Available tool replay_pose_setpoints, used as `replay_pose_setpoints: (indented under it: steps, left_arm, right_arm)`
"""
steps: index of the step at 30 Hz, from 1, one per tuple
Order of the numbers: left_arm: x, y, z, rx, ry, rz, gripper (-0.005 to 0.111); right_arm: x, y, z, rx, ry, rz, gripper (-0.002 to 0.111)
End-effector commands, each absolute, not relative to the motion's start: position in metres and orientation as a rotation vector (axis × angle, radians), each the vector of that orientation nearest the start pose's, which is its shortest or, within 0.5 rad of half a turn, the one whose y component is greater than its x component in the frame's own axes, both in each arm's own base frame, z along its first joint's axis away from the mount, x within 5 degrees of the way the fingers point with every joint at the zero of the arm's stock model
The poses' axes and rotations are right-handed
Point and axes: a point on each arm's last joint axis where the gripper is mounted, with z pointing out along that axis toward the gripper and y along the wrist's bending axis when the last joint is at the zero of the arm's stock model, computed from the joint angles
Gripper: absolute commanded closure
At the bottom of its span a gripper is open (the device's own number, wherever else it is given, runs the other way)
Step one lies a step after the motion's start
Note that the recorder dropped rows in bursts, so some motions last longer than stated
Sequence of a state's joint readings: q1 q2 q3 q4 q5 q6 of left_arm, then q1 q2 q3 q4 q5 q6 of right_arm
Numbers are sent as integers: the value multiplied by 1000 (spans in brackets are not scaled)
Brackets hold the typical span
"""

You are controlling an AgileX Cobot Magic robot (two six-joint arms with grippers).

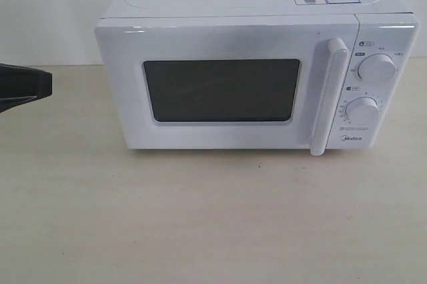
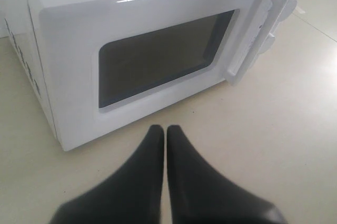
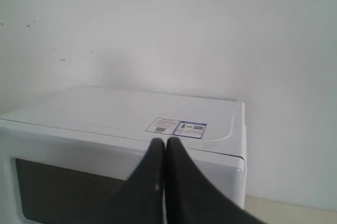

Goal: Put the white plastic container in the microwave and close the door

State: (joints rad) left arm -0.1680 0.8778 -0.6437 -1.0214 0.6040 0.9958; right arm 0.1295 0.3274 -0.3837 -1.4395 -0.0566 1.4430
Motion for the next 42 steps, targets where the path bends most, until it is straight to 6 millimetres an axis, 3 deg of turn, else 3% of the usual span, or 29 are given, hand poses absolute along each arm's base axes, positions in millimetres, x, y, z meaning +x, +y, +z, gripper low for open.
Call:
replay_pose_setpoints:
  steps: [1,14,24,27,33,38,42]
  left_arm:
    - [160,-73,312,536,1966,-591,102]
    - [160,-72,312,534,1965,-589,102]
    - [160,-72,312,534,1965,-589,102]
    - [160,-72,312,534,1965,-589,102]
    - [160,-72,312,535,1965,-590,102]
    - [160,-72,312,535,1965,-590,102]
    - [160,-72,312,533,1965,-588,102]
  right_arm:
    - [76,22,322,-228,1392,174,109]
    - [76,14,331,-103,1307,175,109]
    - [70,6,307,-88,1523,69,109]
    - [60,5,296,-86,1510,47,109]
    - [48,1,253,24,1510,69,109]
    - [52,1,211,34,1694,71,109]
    - [55,1,189,36,1762,69,109]
